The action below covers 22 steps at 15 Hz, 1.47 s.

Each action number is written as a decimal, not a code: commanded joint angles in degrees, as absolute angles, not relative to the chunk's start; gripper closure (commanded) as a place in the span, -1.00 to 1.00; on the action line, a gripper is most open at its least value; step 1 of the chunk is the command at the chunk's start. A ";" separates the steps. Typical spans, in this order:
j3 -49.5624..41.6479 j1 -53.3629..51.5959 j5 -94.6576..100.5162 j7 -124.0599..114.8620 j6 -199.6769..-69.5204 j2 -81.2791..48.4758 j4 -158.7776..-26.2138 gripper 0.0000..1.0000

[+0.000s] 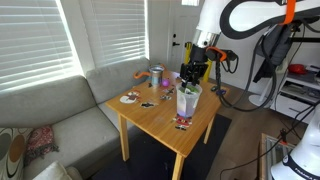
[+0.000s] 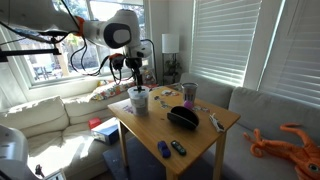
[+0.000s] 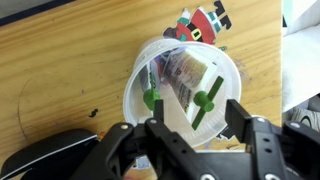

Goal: Remove the plastic bottles from the bucket

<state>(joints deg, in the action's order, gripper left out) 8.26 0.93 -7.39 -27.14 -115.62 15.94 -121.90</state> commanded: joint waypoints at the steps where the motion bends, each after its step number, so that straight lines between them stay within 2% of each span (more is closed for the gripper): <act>1: 7.89 -0.14 -8.51 -28.79 -116.58 14.00 -120.35 -0.29; 4: 7.71 -0.37 -8.90 -28.92 -116.77 13.35 -120.12 -0.08; 5: 7.70 -0.37 -8.96 -29.00 -116.83 13.19 -120.08 0.06; 8: 7.53 -0.46 -9.59 -28.90 -116.87 12.60 -119.88 0.10; 10: 7.52 -0.55 -10.03 -28.77 -117.03 12.39 -119.90 0.00; 12: 7.49 -0.57 -10.39 -28.79 -117.14 12.13 -119.85 0.09; 15: 7.47 -0.49 -10.38 -28.93 -117.26 11.79 -119.84 0.39; 17: 7.44 -0.50 -10.54 -28.94 -117.36 11.58 -119.75 0.87; 19: 7.44 -0.50 -10.67 -28.94 -117.42 11.41 -119.56 0.99; 22: 7.45 -0.49 -10.58 -29.00 -117.53 11.19 -119.49 1.00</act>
